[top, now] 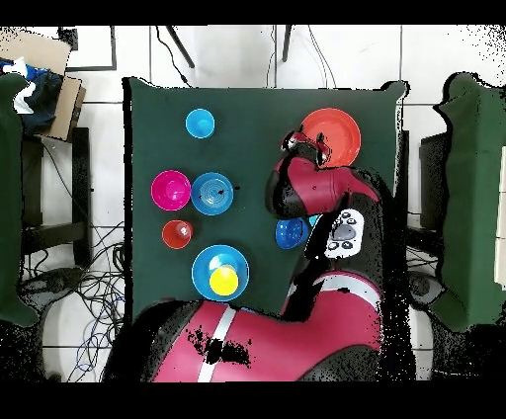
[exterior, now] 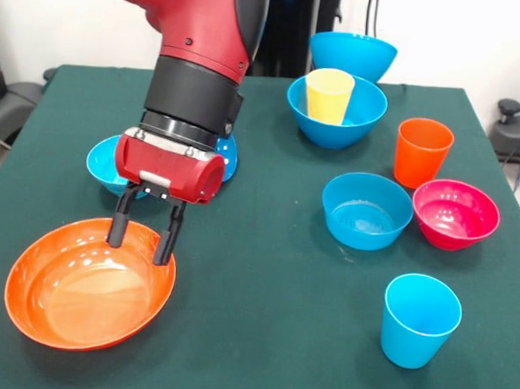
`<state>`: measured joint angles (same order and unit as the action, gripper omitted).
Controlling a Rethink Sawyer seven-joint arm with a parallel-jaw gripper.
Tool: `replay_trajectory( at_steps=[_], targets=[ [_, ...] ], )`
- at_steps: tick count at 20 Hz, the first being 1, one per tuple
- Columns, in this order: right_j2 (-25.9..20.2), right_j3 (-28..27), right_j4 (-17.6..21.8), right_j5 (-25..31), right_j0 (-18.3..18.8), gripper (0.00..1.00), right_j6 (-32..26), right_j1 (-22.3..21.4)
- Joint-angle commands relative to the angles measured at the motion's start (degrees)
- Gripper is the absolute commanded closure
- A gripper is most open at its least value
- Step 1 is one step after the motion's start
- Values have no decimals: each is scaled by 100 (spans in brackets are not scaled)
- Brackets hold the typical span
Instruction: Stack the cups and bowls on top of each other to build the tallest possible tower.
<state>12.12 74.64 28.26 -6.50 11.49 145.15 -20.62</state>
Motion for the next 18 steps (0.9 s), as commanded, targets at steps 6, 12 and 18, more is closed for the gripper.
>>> replay_trajectory(
  at_steps=[6,12,18],
  targets=[
    [-535,326,-300,919,-163,0,157,62],
    [-367,280,-507,891,-310,0,221,147],
    [-163,213,-584,697,-424,0,239,296]
  ],
)
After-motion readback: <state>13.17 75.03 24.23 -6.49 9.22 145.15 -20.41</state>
